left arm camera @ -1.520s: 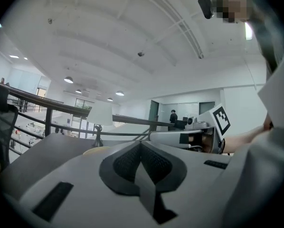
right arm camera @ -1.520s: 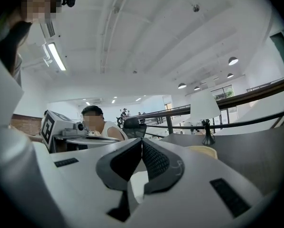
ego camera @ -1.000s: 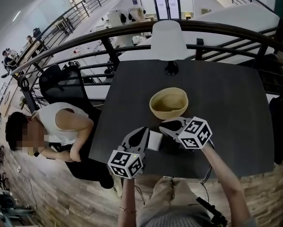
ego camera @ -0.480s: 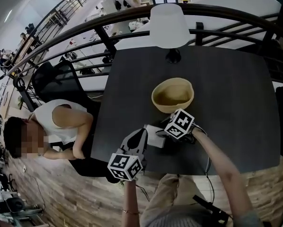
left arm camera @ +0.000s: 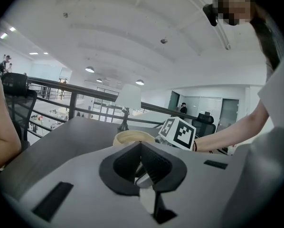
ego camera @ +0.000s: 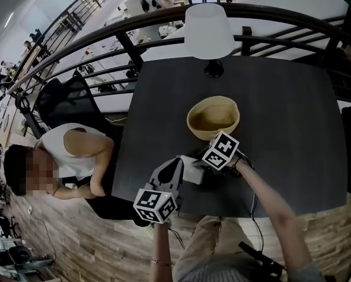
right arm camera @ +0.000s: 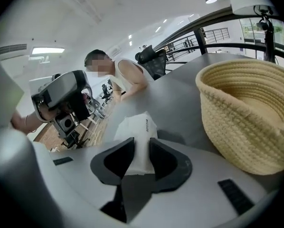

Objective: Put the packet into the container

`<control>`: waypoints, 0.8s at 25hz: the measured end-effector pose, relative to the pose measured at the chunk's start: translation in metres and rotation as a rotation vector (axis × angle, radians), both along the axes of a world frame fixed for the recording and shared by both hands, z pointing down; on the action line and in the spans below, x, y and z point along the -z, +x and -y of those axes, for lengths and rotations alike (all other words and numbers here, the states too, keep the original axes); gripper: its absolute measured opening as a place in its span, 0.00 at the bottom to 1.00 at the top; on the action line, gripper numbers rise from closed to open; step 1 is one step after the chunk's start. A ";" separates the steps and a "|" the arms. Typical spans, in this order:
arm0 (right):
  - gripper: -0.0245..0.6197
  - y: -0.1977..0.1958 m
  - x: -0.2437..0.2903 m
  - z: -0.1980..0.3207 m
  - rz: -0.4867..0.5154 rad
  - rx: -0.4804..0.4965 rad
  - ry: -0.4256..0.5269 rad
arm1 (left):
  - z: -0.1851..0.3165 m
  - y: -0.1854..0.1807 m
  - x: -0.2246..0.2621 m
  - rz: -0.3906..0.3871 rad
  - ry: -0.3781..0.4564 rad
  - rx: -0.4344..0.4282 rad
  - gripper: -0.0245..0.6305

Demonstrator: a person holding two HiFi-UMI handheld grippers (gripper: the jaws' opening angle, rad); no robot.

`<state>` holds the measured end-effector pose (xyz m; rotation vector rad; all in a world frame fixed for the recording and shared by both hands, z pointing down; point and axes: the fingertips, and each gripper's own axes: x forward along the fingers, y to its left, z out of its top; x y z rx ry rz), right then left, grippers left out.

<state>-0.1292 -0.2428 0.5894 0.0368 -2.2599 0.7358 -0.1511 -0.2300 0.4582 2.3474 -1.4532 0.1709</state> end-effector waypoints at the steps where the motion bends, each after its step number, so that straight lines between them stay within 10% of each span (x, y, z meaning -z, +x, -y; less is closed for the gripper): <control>1: 0.21 0.000 0.002 0.000 0.004 0.001 0.014 | 0.000 0.002 0.000 0.002 0.002 -0.004 0.05; 20: 0.19 0.063 0.088 0.049 0.093 -0.050 0.239 | 0.045 0.053 0.041 0.015 0.140 -0.146 0.05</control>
